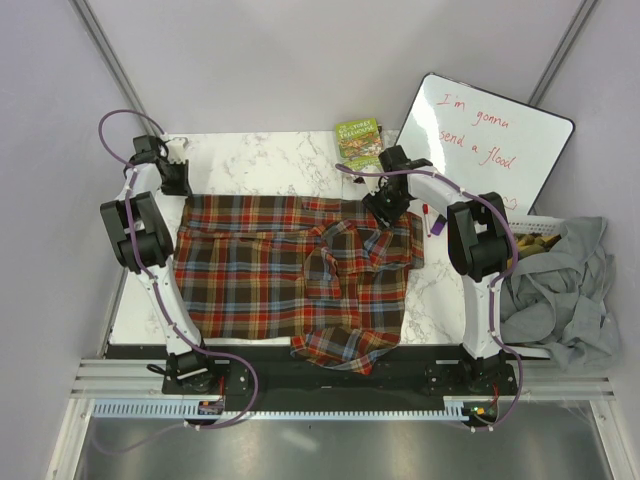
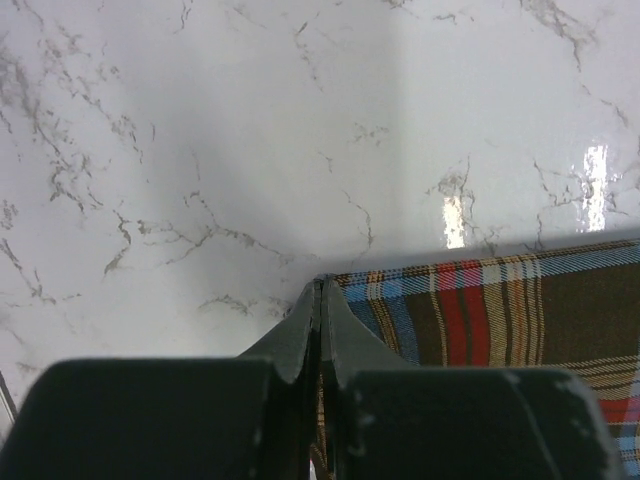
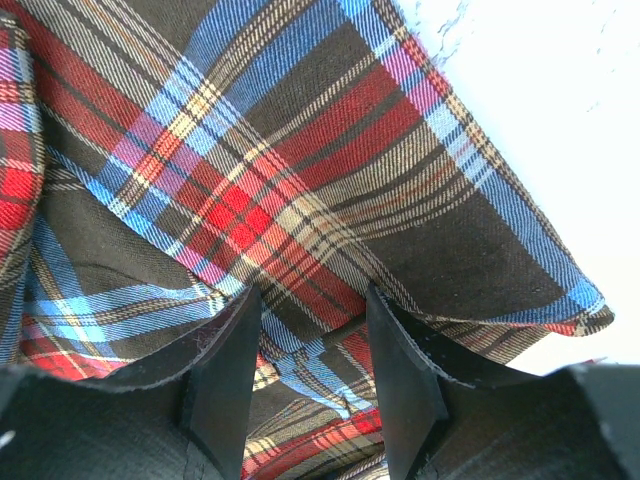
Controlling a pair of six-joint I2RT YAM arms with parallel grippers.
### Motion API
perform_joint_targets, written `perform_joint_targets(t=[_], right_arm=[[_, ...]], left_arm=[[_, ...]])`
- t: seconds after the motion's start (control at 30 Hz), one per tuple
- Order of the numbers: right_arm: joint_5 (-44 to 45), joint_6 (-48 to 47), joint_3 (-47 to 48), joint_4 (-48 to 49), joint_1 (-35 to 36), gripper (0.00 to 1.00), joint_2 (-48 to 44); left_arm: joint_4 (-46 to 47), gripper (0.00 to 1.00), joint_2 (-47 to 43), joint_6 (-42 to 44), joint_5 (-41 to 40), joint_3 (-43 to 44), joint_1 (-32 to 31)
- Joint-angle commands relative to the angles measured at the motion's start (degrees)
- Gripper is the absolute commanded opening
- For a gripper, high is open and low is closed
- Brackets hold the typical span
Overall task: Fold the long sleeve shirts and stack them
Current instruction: Fold the shirt
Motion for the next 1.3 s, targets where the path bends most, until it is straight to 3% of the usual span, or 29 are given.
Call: perform_joint_targets(t=[0.0, 0.07, 0.1, 0.13, 0.23, 0.4, 0.47, 0.6, 0.63, 0.7, 0.73, 0.87, 0.97, 1.17, 1.27], right_arm=[[2.47, -0.94, -1.22, 0.49, -1.01, 0.54, 1.72], [1.16, -0.85, -1.04, 0.31, -1.01, 0.56, 1.2], [0.19, -0.85, -0.87, 0.05, -1.01, 0.57, 0.06], [-2.25, -0.68, 0.0, -0.22, -1.01, 0.58, -0.65], [-7.27, 0.29, 3.07, -2.85, -0.92, 0.61, -4.16], [-16.5, -0.32, 2.22, -4.17, -1.01, 0.67, -14.24], [-18.79, -1.29, -1.38, -3.56, -1.1, 0.68, -17.51], [-27.91, -4.7, -9.11, -1.72, -0.84, 0.69, -27.34], [-29.25, -6.55, -13.48, -0.93, -0.66, 0.7, -29.37], [-28.74, -12.77, -18.86, 2.67, 1.53, 0.74, -37.25], [-25.51, -19.68, -25.41, 4.6, 2.58, 0.76, -40.26], [-18.9, -40.89, -39.25, 15.84, 10.31, 0.85, -53.97], [-16.62, -53.8, -47.52, 22.86, 15.32, 0.91, -57.86], [-13.71, -67.36, -52.37, 28.78, 24.99, 0.92, -55.16], [-12.92, -69.14, -53.16, 31.06, 28.6, 0.92, -53.22]], left_arm=[[2.46, 0.02, -1.23, -0.04, -3.47, 2.16, 0.74], [2.29, 0.06, -1.49, 0.39, -0.25, 1.98, 0.74], [2.02, 0.14, -2.19, 1.01, 1.95, 1.55, 0.74], [2.28, 0.32, -4.98, 1.88, 4.07, -0.46, 0.57], [4.13, 0.48, -10.79, 2.16, 14.35, -6.34, 0.48], [4.48, 0.56, -27.65, 5.13, 28.77, -19.77, -0.04], [4.66, 0.61, -33.72, 9.87, 33.06, -25.5, -0.49], [4.75, 0.71, -51.35, 18.49, 32.83, -43.23, -3.81], [4.66, 0.8, -53.85, 20.16, 33.09, -45.72, -4.09], [4.66, 0.89, -61.3, 20.79, 35.02, -51.07, -3.92], [4.75, 0.99, -63.6, 20.27, 35.28, -52.32, -4.0], [5.97, 0.99, -71.26, 16.24, 39.06, -56.2, -4.0], [7.12, 0.99, -74.61, 9.73, 40.38, -57.87, -4.0], [7.47, 0.99, -79.09, 5.67, 41.62, -60.15, -4.0], [7.47, 0.99, -80.23, 6.28, 40.3, -61.04, -3.91]])
